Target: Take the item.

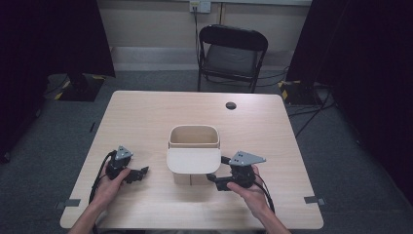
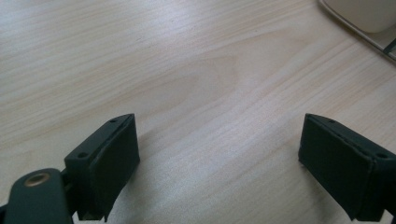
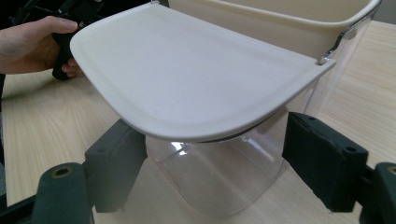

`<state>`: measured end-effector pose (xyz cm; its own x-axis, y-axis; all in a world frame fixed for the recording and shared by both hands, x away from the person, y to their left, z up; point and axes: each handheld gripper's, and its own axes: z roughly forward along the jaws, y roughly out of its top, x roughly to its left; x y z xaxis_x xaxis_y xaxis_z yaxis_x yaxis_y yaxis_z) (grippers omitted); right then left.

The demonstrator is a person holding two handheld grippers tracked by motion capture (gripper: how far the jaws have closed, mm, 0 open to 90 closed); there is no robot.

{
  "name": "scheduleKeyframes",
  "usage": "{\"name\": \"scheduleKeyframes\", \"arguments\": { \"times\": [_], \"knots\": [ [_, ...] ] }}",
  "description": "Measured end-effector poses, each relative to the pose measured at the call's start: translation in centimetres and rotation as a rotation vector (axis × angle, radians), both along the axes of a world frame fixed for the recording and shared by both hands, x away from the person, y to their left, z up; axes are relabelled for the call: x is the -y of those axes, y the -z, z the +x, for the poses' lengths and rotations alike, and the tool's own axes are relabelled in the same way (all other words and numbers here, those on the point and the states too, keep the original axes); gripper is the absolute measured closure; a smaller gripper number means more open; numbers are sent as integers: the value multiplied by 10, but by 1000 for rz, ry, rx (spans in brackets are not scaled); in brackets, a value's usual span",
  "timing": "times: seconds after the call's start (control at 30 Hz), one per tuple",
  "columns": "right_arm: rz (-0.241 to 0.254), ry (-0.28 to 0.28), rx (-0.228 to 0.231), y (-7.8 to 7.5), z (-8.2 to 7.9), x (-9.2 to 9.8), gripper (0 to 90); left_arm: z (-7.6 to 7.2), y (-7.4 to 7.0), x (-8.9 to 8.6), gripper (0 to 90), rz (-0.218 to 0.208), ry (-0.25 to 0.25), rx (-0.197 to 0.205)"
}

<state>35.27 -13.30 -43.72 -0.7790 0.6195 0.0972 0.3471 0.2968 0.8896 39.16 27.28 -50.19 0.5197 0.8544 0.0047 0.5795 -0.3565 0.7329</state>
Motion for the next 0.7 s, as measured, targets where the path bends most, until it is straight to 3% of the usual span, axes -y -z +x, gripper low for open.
{"name": "scheduleKeyframes", "arguments": {
  "times": [0.7],
  "knots": [
    [18, -4, 4, -3, 2, 0, 180, 0, 0, 0, 116, 3, 0, 1]
  ]
}}
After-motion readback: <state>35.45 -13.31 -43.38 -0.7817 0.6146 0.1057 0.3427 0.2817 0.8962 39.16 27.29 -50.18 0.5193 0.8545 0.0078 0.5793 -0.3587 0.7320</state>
